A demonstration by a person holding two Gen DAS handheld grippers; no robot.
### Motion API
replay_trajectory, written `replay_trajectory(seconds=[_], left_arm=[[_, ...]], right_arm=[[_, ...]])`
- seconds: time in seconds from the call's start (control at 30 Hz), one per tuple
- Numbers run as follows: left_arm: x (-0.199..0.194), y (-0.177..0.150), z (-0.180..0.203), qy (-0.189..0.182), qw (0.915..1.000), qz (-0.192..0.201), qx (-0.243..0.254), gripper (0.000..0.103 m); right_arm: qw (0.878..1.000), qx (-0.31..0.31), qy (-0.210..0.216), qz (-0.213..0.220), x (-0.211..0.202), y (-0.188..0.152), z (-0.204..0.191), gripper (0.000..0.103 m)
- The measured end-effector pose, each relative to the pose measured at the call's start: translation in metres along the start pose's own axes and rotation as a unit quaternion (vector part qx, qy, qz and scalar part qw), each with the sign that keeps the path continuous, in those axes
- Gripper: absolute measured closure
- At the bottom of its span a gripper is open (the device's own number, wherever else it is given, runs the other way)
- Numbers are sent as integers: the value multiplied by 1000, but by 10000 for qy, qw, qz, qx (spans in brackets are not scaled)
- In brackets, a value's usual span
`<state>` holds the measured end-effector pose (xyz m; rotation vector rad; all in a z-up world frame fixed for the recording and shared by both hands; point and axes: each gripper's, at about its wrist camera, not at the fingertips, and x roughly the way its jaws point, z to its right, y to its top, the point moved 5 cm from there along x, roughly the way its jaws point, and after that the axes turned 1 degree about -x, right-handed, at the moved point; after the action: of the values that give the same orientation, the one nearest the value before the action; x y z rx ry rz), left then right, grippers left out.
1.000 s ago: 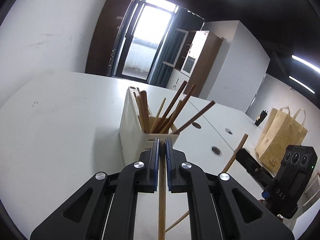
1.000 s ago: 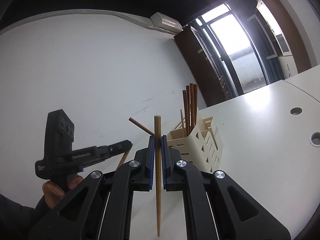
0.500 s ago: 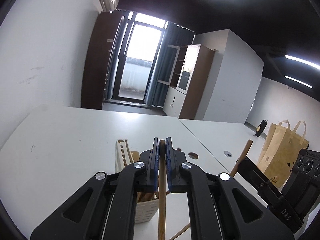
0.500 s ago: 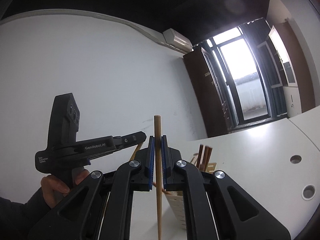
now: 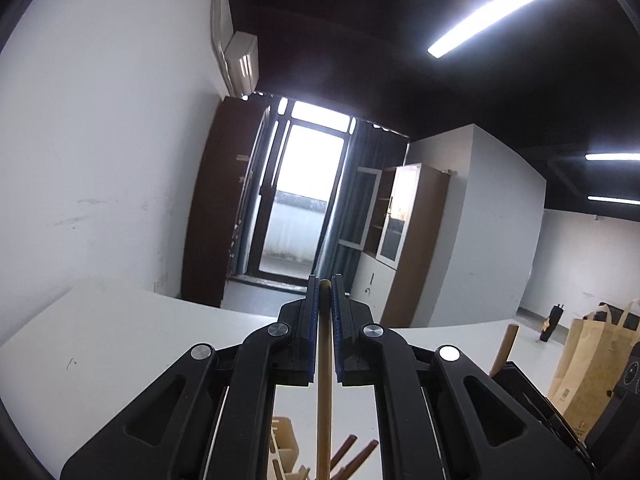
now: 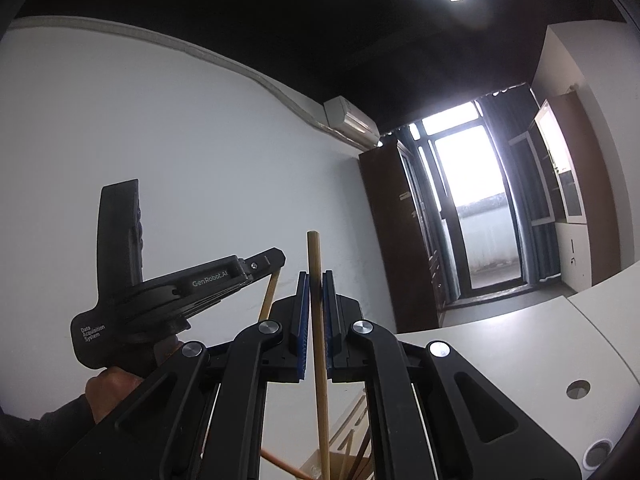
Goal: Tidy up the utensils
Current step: 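Lower both chopsticks into the holder and open both tools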
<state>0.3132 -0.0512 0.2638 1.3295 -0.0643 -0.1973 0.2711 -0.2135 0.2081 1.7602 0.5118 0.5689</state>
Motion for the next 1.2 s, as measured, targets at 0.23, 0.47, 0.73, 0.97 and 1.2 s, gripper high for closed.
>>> replay_trajectory(seconds=[0.23,0.47,0.73,0.97,1.2], left_arm=[[21,0,6,147,9997,168,92,97],[35,-10,-3,330,9993,153,-25,97],[38,-14,-1,388,9986,355,-83,97],[56,-29,-16,750,9967,-45,-305,97],[56,-23,-21,1291,9912,265,-142,97]], right_arm=[[9995,104,-114,262,7,-4,17,96],[9988,73,-286,398,13,-19,23,96],[9993,-96,-298,183,10,-39,22,96],[9993,-59,-314,173,2,-46,25,96],[9993,-43,-339,166,1,-46,28,96]])
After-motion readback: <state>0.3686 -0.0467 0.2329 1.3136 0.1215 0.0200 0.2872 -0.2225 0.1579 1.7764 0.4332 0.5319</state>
